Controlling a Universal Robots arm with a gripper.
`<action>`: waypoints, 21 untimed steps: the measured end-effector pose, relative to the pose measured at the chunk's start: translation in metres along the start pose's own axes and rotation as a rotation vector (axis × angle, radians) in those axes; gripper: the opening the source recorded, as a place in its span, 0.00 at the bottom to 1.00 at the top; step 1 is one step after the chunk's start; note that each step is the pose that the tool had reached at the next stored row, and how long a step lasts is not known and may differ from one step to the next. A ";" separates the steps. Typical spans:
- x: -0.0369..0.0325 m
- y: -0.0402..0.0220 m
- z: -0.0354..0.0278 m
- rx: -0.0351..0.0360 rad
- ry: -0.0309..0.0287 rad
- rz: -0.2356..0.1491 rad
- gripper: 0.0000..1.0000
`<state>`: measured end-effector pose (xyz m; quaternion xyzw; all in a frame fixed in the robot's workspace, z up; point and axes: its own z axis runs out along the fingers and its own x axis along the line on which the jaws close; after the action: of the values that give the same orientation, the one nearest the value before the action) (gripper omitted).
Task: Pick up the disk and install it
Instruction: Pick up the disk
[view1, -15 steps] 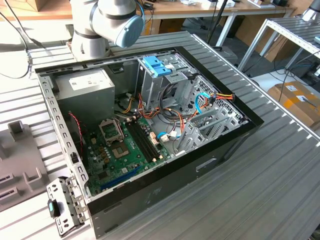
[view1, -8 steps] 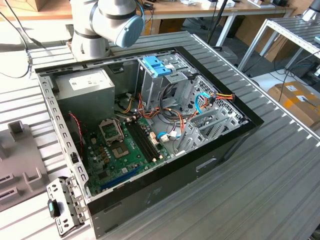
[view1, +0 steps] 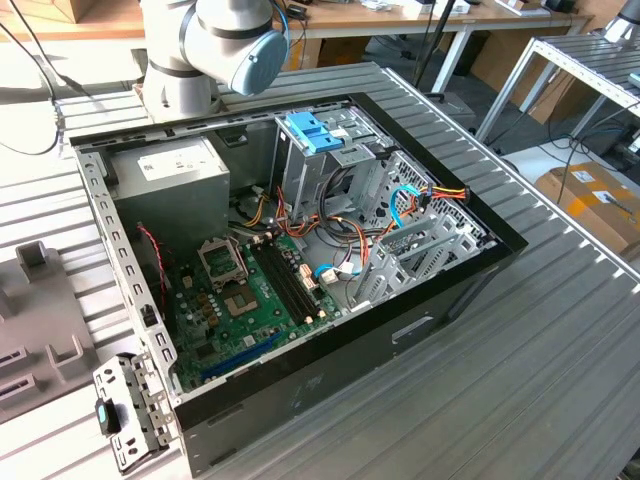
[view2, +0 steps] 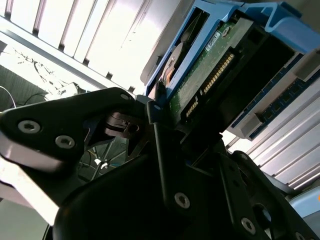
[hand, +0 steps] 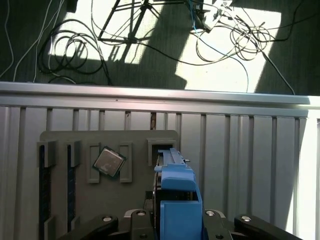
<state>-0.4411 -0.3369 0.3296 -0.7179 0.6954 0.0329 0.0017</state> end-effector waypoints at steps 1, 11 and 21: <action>0.0000 0.0000 -0.0005 0.0000 -0.0001 0.000 0.36; -0.0003 -0.0001 -0.0062 -0.0001 -0.0004 0.000 0.36; -0.0007 0.0001 -0.0150 0.0000 -0.0005 0.000 0.36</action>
<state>-0.4405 -0.3369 0.3446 -0.7179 0.6954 0.0330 0.0019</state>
